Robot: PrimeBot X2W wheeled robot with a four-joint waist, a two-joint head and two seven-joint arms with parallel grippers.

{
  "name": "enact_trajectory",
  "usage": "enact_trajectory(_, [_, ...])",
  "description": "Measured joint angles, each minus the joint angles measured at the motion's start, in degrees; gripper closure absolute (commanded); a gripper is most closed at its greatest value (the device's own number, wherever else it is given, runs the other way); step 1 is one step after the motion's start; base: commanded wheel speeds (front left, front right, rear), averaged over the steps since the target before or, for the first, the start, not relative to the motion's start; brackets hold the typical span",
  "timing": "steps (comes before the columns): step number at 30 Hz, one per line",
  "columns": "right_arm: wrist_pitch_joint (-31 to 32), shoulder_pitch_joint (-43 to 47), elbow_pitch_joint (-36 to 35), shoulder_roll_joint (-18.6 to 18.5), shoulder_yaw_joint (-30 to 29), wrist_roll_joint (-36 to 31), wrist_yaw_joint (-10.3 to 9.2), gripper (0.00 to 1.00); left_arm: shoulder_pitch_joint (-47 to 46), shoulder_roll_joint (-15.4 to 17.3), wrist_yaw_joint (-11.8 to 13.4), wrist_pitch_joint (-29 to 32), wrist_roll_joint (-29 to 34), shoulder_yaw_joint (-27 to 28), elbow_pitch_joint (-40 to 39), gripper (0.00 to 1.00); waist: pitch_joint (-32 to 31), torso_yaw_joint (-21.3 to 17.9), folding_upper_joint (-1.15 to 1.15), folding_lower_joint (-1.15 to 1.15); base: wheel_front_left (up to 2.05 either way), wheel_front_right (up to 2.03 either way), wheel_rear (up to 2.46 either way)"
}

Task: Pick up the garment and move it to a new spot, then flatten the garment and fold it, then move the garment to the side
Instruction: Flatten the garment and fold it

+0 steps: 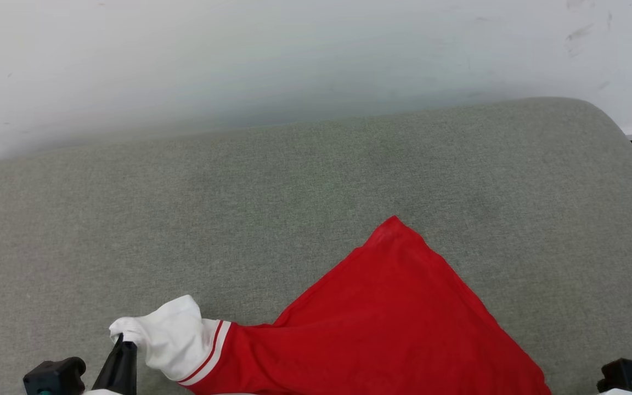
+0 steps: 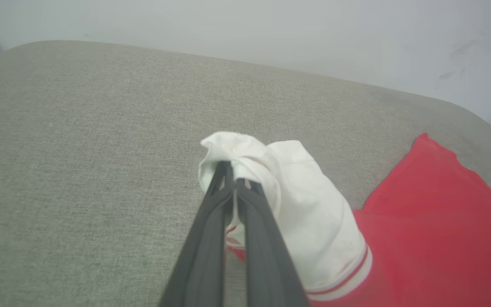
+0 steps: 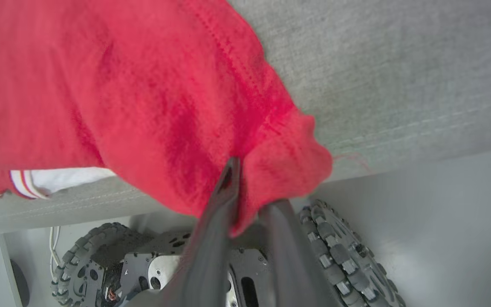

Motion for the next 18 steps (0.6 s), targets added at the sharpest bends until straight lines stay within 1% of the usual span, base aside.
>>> enact_trajectory(1, [-1.5,0.3,-0.3,0.9,-0.3,0.0,0.0,0.0,-0.1,0.1,0.0,0.2,0.0,-0.1,0.1,1.0,0.1,0.0,0.0,0.0,0.0,0.0,0.0])
enact_trajectory(3, [-5.6,0.2,-0.9,1.5,-0.8,0.0,0.0,0.0,-0.5,0.4,-0.2,0.6,0.1,-0.4,0.1,1.0,0.3,0.0,0.0,0.0,0.0,0.0,0.0])
enact_trajectory(6, [-15.0,-0.8,-1.6,2.2,-2.0,-1.0,0.0,0.0,-1.3,0.6,-0.2,0.8,0.2,-0.7,0.1,1.0,0.7,0.0,0.0,0.0,0.0,0.0,0.0])
enact_trajectory(10, [-28.2,-5.7,-1.7,2.4,-2.4,-2.2,0.0,0.0,-2.6,0.7,-0.5,1.1,0.3,-1.3,-0.1,1.0,1.5,0.6,0.0,0.01,0.0,0.0,0.0])
enact_trajectory(12, [-32.5,-8.4,-1.0,2.1,-1.4,-2.9,0.0,0.0,-3.3,0.7,-0.5,1.1,0.4,-1.6,-0.4,1.0,2.1,1.1,0.0,0.0,0.0,0.0,0.0])
enact_trajectory(14, [-34.3,-11.6,0.4,1.0,0.2,-2.9,0.0,0.0,-4.2,0.7,-0.7,1.1,0.5,-1.9,-0.7,1.0,2.9,1.6,0.0,0.01,0.0,0.0,0.0])
enact_trajectory(16, [-34.2,-15.7,1.7,-0.8,2.1,-2.5,0.0,0.0,-5.3,0.7,-0.9,1.1,0.8,-2.2,-0.9,1.0,4.0,2.2,0.0,0.01,0.0,0.0,0.0])
enact_trajectory(18, [-31.4,-20.3,3.1,-3.3,5.0,-1.8,0.0,0.0,-6.5,0.6,-1.2,0.7,0.8,-2.5,-1.1,1.0,5.2,2.9,0.0,0.01,0.0,0.0,0.0])
